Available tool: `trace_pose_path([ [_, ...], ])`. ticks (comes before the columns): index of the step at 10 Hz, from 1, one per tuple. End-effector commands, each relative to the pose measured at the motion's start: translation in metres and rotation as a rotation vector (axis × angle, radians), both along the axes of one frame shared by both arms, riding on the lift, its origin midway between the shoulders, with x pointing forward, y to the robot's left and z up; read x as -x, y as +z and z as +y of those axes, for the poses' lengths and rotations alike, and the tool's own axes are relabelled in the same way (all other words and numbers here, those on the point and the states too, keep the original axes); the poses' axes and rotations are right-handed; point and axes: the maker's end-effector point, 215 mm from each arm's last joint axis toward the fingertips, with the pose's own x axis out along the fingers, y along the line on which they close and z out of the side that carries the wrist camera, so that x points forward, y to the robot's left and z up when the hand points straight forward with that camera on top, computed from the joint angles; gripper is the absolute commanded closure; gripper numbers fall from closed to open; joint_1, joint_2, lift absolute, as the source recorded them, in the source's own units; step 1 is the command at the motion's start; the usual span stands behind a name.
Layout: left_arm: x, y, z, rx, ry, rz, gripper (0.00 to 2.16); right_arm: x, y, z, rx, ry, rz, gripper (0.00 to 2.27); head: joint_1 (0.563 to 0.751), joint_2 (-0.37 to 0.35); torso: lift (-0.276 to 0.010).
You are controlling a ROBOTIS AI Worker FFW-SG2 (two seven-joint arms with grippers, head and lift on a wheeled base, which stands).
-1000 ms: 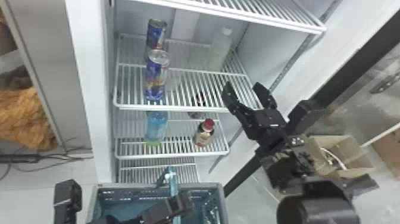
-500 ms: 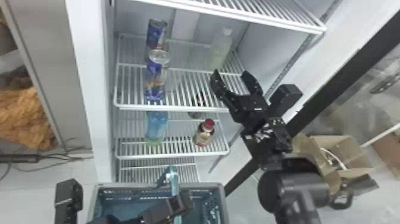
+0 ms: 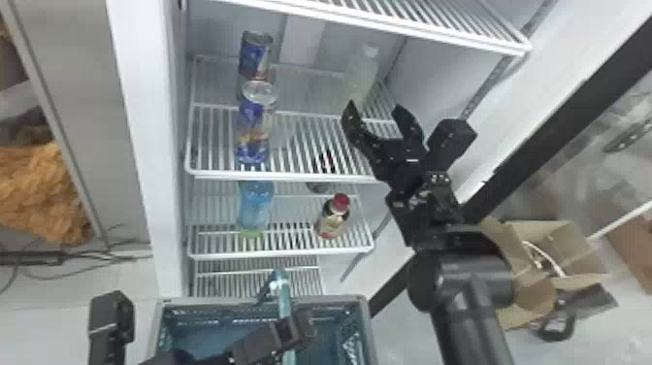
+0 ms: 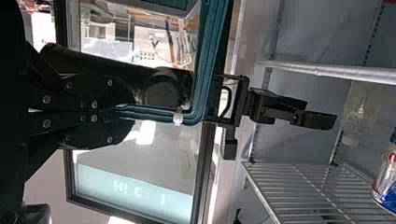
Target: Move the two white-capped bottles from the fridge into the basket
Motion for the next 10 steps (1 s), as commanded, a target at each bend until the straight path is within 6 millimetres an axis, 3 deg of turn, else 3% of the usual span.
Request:
trace_pose_path([
  [1, -0.001, 0.001, 0.0, 0.001, 0.0, -0.002, 1.19, -0.011, 0.004, -0.008, 0.009, -0.025, -0.007, 0.19, 0.695, -0.35, 0.0],
  [5, -0.002, 0.002, 0.0, 0.006, 0.004, -0.001, 1.19, -0.031, -0.002, -0.026, 0.012, -0.065, 0.003, 0.19, 0.695, -0.35, 0.0],
  [10, -0.003, 0.006, -0.002, 0.016, 0.0, -0.005, 1.19, -0.068, -0.002, -0.02, 0.016, -0.056, 0.002, 0.17, 0.695, -0.35, 0.0],
])
